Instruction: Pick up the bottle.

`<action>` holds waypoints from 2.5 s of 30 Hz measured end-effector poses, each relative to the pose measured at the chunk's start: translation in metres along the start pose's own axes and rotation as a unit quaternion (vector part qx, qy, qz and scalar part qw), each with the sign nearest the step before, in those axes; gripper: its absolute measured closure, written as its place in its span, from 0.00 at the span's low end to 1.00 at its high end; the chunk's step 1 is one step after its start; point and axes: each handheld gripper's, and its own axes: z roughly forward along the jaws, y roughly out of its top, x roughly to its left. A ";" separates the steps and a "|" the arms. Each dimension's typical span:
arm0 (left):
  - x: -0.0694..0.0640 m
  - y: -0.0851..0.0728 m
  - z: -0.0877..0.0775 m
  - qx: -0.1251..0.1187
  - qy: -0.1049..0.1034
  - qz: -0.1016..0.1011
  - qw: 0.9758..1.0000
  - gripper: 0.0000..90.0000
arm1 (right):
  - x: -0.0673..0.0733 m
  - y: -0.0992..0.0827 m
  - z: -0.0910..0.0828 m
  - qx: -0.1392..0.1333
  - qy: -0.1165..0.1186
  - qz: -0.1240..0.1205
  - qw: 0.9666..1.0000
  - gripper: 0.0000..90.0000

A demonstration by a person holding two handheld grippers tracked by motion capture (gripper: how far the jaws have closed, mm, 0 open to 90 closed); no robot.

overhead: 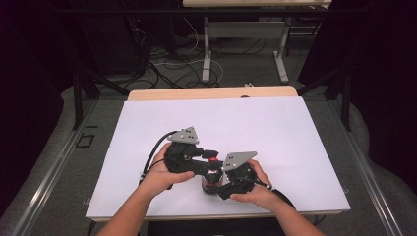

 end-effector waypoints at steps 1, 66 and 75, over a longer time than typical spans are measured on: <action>0.000 0.000 0.000 0.000 0.000 0.000 1.000 0.68 | 0.000 0.000 0.000 0.000 0.000 0.000 1.000 0.33; 0.003 -0.011 -0.009 -0.012 -0.022 0.016 1.000 0.67 | 0.007 0.005 0.002 0.020 0.013 -0.013 1.000 0.33; -0.005 -0.012 -0.009 -0.019 0.020 0.011 1.000 0.69 | 0.008 0.005 0.001 0.015 -0.001 -0.001 1.000 0.34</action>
